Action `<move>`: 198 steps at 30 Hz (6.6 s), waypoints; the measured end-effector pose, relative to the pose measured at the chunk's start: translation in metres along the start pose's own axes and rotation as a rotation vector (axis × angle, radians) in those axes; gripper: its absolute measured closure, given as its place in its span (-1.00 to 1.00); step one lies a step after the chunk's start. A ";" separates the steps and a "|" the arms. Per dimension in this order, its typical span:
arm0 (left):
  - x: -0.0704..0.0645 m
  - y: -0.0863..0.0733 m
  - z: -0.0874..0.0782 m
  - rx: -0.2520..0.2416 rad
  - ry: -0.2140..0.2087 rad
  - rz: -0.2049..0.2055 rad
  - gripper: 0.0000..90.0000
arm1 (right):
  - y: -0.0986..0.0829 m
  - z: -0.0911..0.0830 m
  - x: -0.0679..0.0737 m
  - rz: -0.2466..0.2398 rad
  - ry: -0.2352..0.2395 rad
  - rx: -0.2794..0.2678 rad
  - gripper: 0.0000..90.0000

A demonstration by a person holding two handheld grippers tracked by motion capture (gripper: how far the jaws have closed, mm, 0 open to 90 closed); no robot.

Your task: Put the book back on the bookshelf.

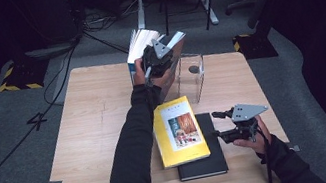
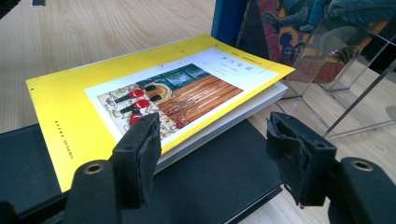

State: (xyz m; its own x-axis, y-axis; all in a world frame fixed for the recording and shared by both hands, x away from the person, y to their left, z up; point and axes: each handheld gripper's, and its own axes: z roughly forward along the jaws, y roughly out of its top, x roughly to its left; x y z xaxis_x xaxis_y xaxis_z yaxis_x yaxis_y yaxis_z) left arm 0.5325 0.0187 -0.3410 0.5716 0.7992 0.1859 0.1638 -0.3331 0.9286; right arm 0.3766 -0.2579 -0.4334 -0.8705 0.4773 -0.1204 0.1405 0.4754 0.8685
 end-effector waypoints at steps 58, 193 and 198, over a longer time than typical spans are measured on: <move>0.003 -0.031 -0.109 0.070 -0.102 0.075 -0.14 | -0.002 0.005 -0.001 0.037 -0.007 0.067 -0.29; -0.006 -0.078 -0.102 0.055 -0.538 0.018 0.98 | 0.041 0.020 0.015 -0.095 0.203 -0.105 0.67; -0.008 -0.072 -0.104 0.046 -0.542 0.032 0.99 | 0.041 0.019 0.017 -0.105 0.182 -0.106 0.77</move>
State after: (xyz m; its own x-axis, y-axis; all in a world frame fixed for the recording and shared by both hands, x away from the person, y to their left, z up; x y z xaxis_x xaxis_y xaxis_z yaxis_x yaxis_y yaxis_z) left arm 0.4325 0.0878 -0.3757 0.9077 0.4196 0.0099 0.1675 -0.3838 0.9081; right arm 0.3769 -0.2163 -0.4085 -0.9497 0.2837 -0.1323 0.0029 0.4307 0.9025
